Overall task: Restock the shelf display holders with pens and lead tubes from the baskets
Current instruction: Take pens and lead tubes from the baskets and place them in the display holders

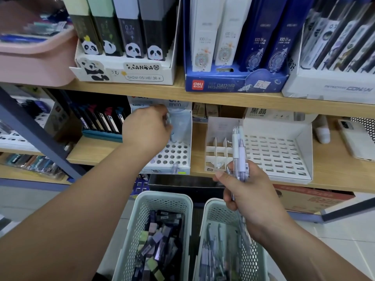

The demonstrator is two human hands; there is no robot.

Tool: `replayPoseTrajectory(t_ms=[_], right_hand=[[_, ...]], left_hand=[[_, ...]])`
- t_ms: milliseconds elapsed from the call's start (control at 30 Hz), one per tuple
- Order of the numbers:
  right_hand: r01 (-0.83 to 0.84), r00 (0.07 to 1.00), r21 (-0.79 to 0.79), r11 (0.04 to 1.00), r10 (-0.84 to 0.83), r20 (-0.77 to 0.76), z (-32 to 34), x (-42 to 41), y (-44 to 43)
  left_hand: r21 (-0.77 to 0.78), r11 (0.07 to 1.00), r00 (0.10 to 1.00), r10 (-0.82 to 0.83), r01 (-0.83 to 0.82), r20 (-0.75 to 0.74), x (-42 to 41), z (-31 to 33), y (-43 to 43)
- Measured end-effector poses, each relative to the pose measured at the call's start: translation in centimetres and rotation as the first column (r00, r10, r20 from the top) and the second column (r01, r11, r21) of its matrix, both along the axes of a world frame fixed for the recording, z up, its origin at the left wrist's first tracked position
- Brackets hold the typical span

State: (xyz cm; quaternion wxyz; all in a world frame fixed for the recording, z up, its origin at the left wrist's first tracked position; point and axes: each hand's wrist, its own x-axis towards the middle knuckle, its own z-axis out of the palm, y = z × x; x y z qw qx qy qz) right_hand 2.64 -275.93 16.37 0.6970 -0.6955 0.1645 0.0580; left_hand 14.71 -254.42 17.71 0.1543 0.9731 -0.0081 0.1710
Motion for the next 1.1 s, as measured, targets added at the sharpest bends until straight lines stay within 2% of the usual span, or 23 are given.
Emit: replayPoseTrajectory(t_ms=[133, 267, 500, 667, 733, 867, 933, 967, 1000, 1067, 1100], right_hand=[[-0.007, 1.000, 0.024, 1.000, 0.006, 0.012, 0.3, 0.2, 0.6], [-0.007, 1.000, 0.049, 0.999, 0.006, 0.027, 0.6, 0.3, 1.1], [0.005, 0.999, 0.095, 0.996, -0.009, 0.043, 0.8, 0.3, 1.5], [-0.002, 0.998, 0.120, 0.993, -0.006, 0.066, 1.0, 0.4, 1.3], [-0.012, 0.998, 0.137, 0.990, 0.004, 0.059, 1.1, 0.3, 1.2], [-0.066, 0.998, 0.201, 0.977, 0.064, 0.017, 1.2, 0.0, 0.9], [-0.100, 0.995, 0.227, 0.969, 0.101, 0.009, 1.4, -0.3, 1.0], [-0.113, 0.993, 0.239, 0.964, 0.113, 0.013, 1.5, -0.4, 1.2], [-0.124, 0.992, 0.246, 0.961, 0.123, 0.020, 1.5, -0.5, 1.3], [-0.147, 0.989, 0.260, 0.954, 0.143, 0.034, 1.7, -0.6, 1.8], [-0.154, 0.988, 0.278, 0.948, 0.149, 0.041, 1.8, -0.7, 2.0]], left_hand=[[0.096, 0.995, 1.000, 0.011, -0.010, -0.007, 0.1, -0.3, -0.6], [0.181, 0.977, 0.994, 0.110, -0.111, 0.017, 0.0, -0.3, -1.2], [0.258, 0.949, 0.981, 0.194, -0.180, -0.029, 1.5, -0.2, -1.8], [0.309, 0.938, 0.986, 0.168, -0.160, 0.002, 1.2, -0.3, -1.5], [0.283, 0.951, 0.992, 0.123, -0.124, 0.022, 0.6, -0.1, -1.1], [0.096, 0.995, 0.993, -0.029, 0.017, 0.114, -1.4, 1.2, -0.1], [-0.022, 0.992, 0.992, -0.120, 0.121, 0.048, -2.9, 1.9, -0.1], [-0.152, 0.977, 0.988, -0.154, 0.147, -0.033, -3.9, 2.3, -0.3], [-0.340, 0.932, 0.974, -0.182, 0.126, -0.138, -5.2, 2.7, -0.8], [-0.693, 0.721, 0.908, -0.279, -0.017, -0.312, -8.1, 3.0, -1.9], [-0.783, 0.613, 0.873, -0.321, -0.103, -0.367, -9.5, 3.0, -2.3]])
